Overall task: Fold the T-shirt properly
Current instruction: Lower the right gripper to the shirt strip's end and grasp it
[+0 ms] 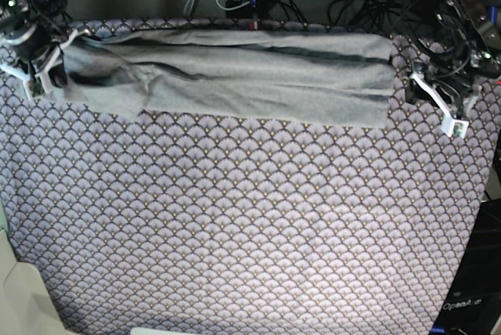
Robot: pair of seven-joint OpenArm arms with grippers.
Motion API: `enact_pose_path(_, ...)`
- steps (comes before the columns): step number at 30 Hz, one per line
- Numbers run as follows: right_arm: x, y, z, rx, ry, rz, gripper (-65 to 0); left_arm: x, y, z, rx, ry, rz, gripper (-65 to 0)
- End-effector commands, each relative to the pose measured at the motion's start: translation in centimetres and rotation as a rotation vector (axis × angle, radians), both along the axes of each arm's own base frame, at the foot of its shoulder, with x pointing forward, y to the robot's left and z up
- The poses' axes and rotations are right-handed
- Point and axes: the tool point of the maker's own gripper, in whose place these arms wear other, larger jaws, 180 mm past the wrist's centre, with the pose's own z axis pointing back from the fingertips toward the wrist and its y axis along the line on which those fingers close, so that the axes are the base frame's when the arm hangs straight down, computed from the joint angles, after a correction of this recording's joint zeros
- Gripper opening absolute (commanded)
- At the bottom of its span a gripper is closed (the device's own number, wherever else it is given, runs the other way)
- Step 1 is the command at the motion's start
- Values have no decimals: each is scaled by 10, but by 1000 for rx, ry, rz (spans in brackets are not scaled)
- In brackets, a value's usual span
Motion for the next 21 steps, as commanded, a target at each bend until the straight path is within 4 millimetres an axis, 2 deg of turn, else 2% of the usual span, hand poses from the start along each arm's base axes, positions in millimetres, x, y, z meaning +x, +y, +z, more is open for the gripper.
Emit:
enact_pose_path(1,3,0,11,1,-44,13,-650,8,4,11,11,-43,-3,-308)
enact_pose_path(6,-13,0,6,12,-30,16,-650,8,4,10,11,-39,-4,-308)
enact_pose_path(14,-13,-39,16,-24,-77,-85,-650,7,4,10,12,-34,-3,-308)
enact_pose_path(18,-16,-55,3,-12,-51,-131,-650,7,4,10,12,-34,-3,-308)
enact_pose_path(21,-19,-58,-5,-3,-30,-143,-650,7,4,10,12,-34,-3,-308)
